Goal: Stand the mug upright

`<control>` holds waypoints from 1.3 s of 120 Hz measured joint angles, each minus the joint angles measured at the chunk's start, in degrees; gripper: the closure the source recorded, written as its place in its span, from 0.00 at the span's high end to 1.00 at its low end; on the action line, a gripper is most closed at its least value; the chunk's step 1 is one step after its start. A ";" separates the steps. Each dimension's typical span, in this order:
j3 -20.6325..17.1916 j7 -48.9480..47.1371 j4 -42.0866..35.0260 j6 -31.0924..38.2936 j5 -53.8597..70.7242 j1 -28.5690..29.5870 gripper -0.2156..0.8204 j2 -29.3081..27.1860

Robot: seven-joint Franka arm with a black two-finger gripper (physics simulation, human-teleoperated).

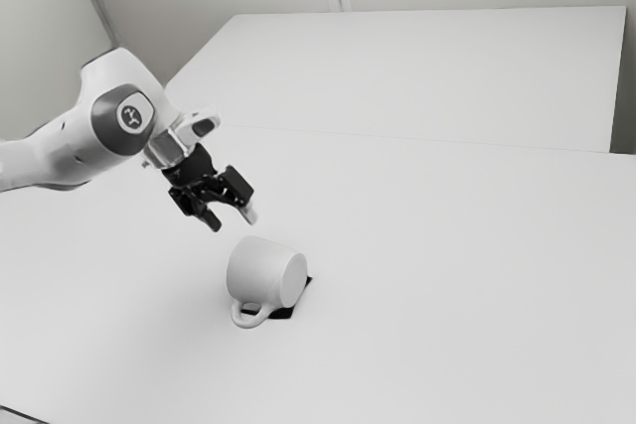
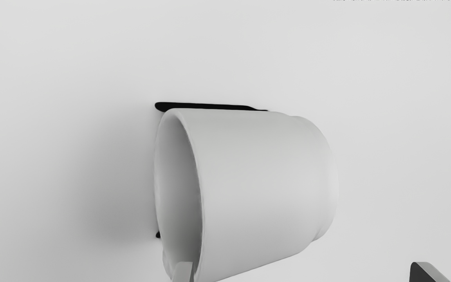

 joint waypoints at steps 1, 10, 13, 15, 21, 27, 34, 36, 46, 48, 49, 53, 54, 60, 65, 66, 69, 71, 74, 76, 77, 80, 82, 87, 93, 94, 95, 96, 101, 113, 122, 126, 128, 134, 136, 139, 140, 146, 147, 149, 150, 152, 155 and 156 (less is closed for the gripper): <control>0.07 0.22 -0.26 0.24 -0.31 0.01 0.79 0.00; 0.48 2.36 -2.66 2.35 -3.45 0.18 0.79 -0.01; 0.54 3.13 -3.52 3.07 -4.65 0.32 0.79 -0.01; 0.57 3.66 -4.12 3.55 -5.44 0.40 0.79 -0.01; 0.65 5.25 -5.59 4.90 -7.80 0.57 0.79 0.01; 0.68 6.89 -6.65 6.03 -10.09 0.68 0.79 0.09; 0.69 8.86 -8.04 7.29 -12.82 0.91 0.79 0.16; 0.69 9.44 -8.41 7.63 -13.61 0.97 0.79 0.18; 0.70 12.52 -10.10 9.19 -17.93 1.31 0.79 0.29; 0.70 13.18 -10.43 9.49 -18.89 1.38 0.79 0.31; 0.70 13.53 -10.60 9.64 -19.43 1.42 0.79 0.34; 0.70 14.93 -11.16 10.19 -21.49 1.55 0.79 0.48; 0.70 15.29 -11.30 10.31 -21.99 1.59 0.79 0.53; 0.70 17.44 -11.89 11.01 -24.81 1.84 0.79 0.71; 0.70 19.23 -12.31 11.48 -27.03 1.99 0.79 0.79; 0.70 19.59 -12.38 11.56 -27.45 2.01 0.79 0.80; 0.70 20.64 -12.58 11.78 -28.73 2.04 0.79 0.83; 0.70 21.33 -12.69 11.91 -29.57 2.05 0.79 0.84; 0.70 22.36 -12.86 12.04 -30.86 2.06 0.79 0.86; 0.70 23.03 -13.01 12.10 -31.70 2.07 0.79 0.88; 0.71 23.37 -13.13 12.12 -32.19 2.07 0.79 0.90; 0.83 24.37 -13.44 12.17 -33.52 2.04 0.79 0.97; 0.98 25.04 -13.64 12.14 -34.38 2.04 0.79 1.03; 1.24 26.63 -14.04 11.90 -36.38 2.15 0.79 1.13; 1.39 28.42 -14.51 11.55 -38.46 2.27 0.79 1.18; 1.41 28.72 -14.60 11.48 -38.81 2.27 0.79 1.19; 1.42 29.01 -14.67 11.41 -39.15 2.28 0.79 1.20; 1.43 29.31 -14.73 11.34 -39.50 2.28 0.79 1.22; 1.46 30.74 -15.02 10.98 -41.05 2.28 0.79 1.26; 1.99 33.84 -15.33 9.71 -43.61 2.34 0.78 1.47; 2.14 35.86 -15.41 8.95 -44.76 2.37 0.69 1.51; 2.17 36.68 -15.40 8.69 -45.11 2.33 0.62 1.50; 2.17 37.07 -15.41 8.57 -45.26 2.31 0.59 1.47; 2.19 38.19 -15.38 8.28 -45.59 2.28 0.48 1.40; 2.19 38.54 -15.35 8.20 -45.68 2.27 0.45 1.36; 2.19 39.05 -15.32 8.08 -45.79 2.27 0.40 1.31; 2.19 39.22 -15.31 8.05 -45.82 2.27 0.38 1.29; 2.19 40.17 -15.28 7.89 -45.97 2.24 0.29 1.24; 2.19 40.33 -15.28 7.87 -45.99 2.23 0.28 1.24; 2.19 40.62 -15.28 7.85 -46.03 2.20 0.26 1.23; 2.19 40.77 -15.28 7.84 -46.04 2.19 0.25 1.22; 2.19 41.05 -15.27 7.83 -46.07 2.15 0.23 1.19; 2.19 41.46 -15.27 7.85 -46.11 2.09 0.20 1.15; 2.19 41.60 -15.27 7.86 -46.12 2.07 0.19 1.13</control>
